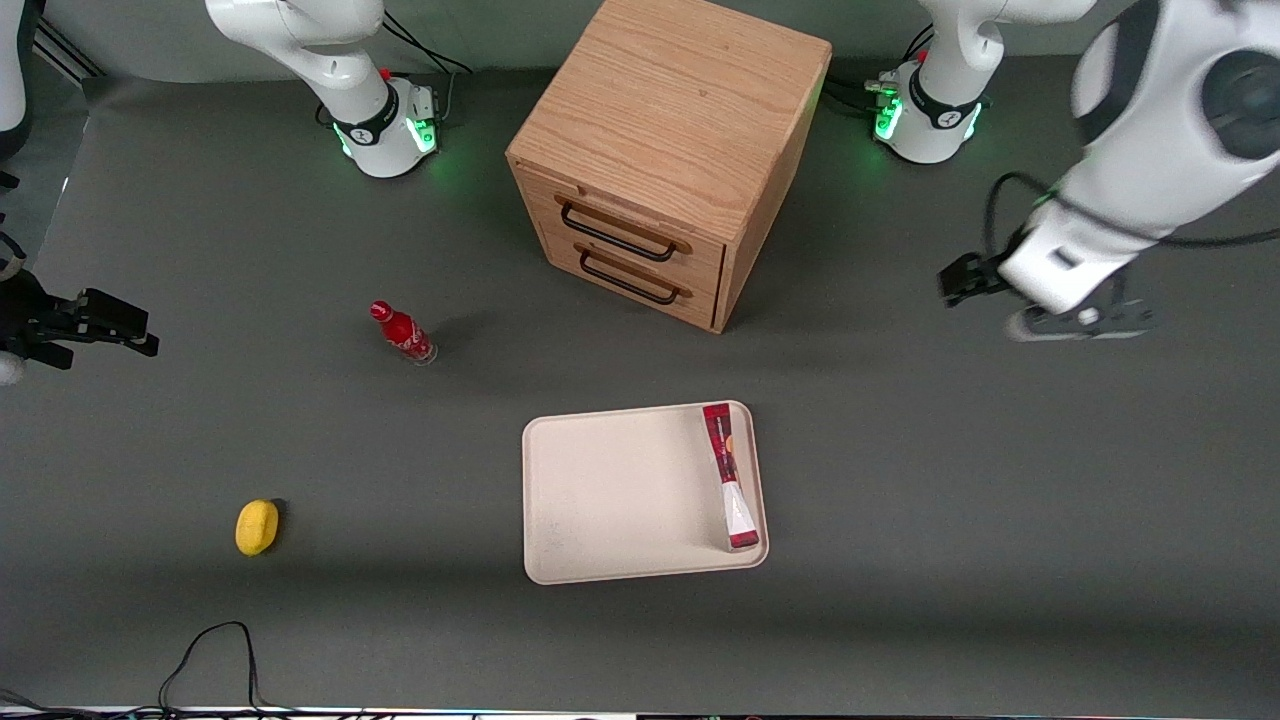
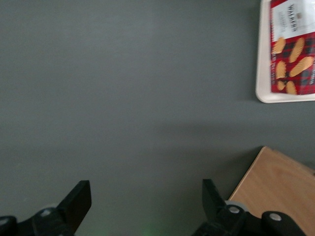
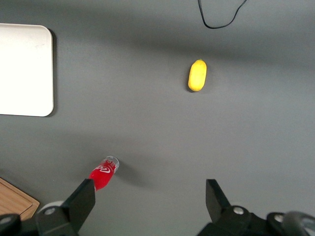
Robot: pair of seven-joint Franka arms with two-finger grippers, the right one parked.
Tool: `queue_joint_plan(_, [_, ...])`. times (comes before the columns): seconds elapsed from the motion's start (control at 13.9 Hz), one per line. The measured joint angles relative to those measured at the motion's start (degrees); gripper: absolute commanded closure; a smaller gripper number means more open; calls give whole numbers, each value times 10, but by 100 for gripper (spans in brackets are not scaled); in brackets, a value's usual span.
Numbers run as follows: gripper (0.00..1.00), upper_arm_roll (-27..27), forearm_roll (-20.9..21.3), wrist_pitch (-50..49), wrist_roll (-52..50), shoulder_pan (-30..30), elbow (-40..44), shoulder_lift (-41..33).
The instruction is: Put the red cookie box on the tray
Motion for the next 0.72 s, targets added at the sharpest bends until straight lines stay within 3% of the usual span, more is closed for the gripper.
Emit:
queue_joint_plan(0.22, [0, 0, 22, -39, 1, 46, 14, -17])
queue_joint_plan(0.5, [0, -74, 24, -40, 3, 161, 31, -1])
queue_joint_plan(0.72, [0, -84, 24, -40, 0, 156, 41, 7])
